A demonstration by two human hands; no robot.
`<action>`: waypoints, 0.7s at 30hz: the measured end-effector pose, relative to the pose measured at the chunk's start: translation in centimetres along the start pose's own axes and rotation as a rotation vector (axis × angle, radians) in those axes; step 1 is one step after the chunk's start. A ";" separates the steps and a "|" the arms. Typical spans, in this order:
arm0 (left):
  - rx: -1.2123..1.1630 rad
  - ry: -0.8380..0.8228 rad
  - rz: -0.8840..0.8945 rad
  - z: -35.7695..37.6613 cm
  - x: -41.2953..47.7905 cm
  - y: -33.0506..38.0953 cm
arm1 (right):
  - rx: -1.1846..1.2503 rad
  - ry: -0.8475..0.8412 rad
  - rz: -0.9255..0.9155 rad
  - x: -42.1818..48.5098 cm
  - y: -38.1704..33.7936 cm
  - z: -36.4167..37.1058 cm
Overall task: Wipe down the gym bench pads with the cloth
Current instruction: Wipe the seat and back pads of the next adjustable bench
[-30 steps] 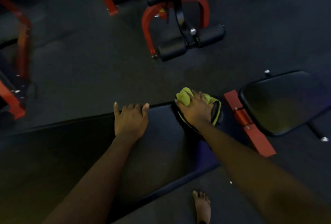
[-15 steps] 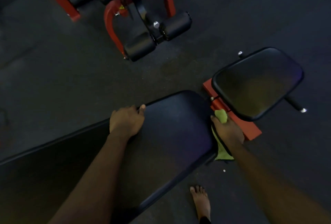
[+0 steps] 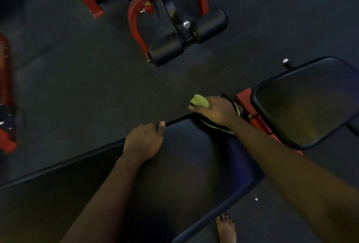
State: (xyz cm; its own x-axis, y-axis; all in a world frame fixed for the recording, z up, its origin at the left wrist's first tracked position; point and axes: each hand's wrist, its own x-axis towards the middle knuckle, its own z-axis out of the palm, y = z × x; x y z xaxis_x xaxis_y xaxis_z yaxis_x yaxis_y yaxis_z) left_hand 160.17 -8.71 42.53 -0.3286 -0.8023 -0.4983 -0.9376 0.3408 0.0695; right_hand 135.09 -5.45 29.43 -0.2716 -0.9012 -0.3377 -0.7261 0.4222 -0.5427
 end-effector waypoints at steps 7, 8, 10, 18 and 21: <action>-0.068 -0.002 -0.060 -3.4 -2.1 -3.1 | -0.187 -0.160 0.049 1.1 -5.0 -1.5; -0.055 -0.001 -0.067 -4.0 -2.7 -3.8 | -0.217 -0.162 -0.062 0.4 -7.7 -0.4; -0.059 -0.002 -0.086 -5.0 -3.9 -4.9 | -0.236 -0.179 -0.224 -1.5 -11.6 1.1; -0.043 0.067 -0.122 -7.2 -9.3 -10.8 | -0.291 -0.196 -0.123 -3.4 -18.0 0.9; -0.069 0.077 -0.188 -8.3 -11.0 -13.6 | -0.166 -0.276 -0.336 -6.6 -25.3 3.6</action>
State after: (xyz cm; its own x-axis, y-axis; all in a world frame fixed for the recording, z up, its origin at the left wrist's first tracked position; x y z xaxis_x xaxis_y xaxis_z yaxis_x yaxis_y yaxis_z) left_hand 175.60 -8.57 54.25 -0.1528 -0.8845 -0.4408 -0.9879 0.1495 0.0425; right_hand 157.54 -9.79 42.59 0.1583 -0.9161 -0.3684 -0.8426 0.0691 -0.5340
